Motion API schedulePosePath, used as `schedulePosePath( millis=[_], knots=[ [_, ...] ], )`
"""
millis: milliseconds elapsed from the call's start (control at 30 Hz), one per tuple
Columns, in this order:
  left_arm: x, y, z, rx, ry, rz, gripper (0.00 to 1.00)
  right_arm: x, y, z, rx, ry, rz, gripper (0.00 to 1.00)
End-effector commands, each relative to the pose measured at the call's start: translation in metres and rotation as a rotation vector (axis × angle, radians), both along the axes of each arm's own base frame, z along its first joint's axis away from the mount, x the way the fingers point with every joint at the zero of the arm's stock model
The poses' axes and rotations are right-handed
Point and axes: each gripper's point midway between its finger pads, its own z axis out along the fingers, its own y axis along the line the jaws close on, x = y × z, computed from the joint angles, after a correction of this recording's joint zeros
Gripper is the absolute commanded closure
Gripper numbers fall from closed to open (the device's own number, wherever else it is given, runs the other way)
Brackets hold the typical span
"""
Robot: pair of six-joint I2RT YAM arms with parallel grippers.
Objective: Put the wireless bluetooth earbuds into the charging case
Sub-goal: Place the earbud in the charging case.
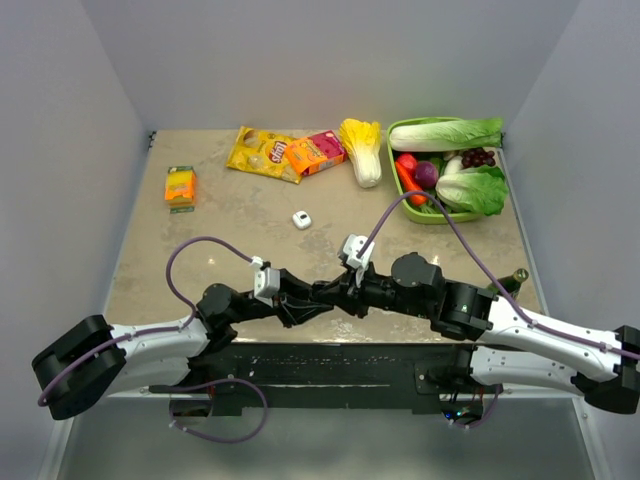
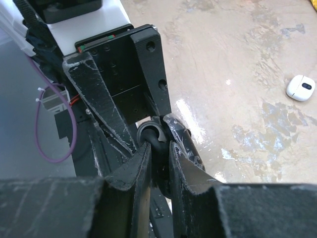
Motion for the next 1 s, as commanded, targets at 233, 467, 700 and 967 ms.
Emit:
schedulePosePath(
  millis=[233,467,700,967],
  knots=[
    [0.001,0.0,0.039,-0.116,-0.085,0.021,1.0,0.009,0.002,0.015,0.026,-0.032,-0.053,1.0],
    [0.004,0.001,0.041,-0.12,-0.09,0.041,1.0,0.006,-0.001,0.017,0.036,-0.031,-0.049,0.83],
    [0.005,0.002,0.042,-0.123,-0.092,0.046,1.0,0.005,-0.001,0.018,0.042,-0.028,-0.043,0.69],
    [0.004,0.001,0.041,-0.122,-0.09,0.042,1.0,0.005,0.0,0.026,0.061,-0.029,-0.044,0.6]
  ],
)
